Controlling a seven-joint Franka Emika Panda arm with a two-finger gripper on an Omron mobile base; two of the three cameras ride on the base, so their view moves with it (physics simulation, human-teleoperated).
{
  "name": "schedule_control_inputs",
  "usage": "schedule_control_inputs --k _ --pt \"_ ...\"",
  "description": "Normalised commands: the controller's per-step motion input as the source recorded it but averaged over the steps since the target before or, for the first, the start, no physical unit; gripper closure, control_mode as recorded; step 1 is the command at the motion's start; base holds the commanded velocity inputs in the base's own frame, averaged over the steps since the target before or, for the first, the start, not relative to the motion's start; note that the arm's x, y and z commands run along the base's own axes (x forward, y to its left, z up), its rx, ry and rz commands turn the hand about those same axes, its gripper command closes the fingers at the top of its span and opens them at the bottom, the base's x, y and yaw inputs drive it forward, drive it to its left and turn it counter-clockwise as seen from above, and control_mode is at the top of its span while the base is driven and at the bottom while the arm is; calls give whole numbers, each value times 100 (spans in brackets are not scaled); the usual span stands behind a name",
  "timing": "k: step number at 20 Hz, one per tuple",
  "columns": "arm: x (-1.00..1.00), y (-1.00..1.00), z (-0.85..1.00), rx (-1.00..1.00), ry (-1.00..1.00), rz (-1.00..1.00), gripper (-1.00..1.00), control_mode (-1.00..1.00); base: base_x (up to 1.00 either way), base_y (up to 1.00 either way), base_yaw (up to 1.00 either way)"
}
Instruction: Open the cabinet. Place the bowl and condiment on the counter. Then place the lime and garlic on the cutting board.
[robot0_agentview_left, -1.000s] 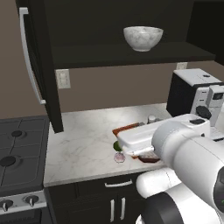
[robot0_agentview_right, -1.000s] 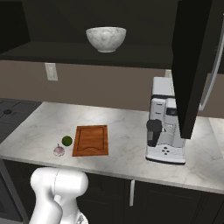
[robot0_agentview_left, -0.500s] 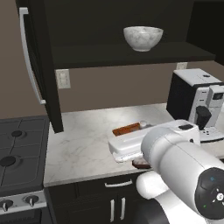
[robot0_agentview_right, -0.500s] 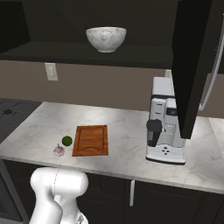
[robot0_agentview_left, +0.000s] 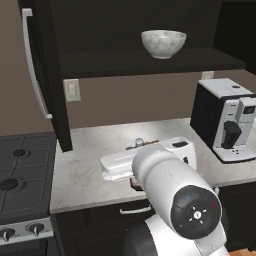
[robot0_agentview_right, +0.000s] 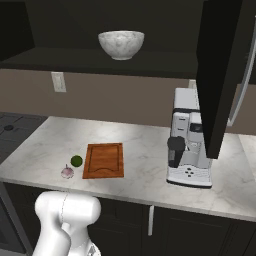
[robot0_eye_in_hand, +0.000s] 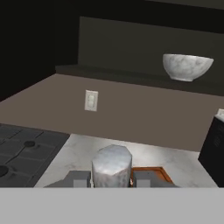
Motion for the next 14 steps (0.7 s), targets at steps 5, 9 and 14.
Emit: schedule_control_inputs --k 5,9,14 --pt "40 29 -21 0 1 0 100 -100 0 0 0" --pt "6 7 -22 0 0 0 100 -100 0 0 0" --pt "0 1 -22 0 0 0 100 -100 0 0 0"
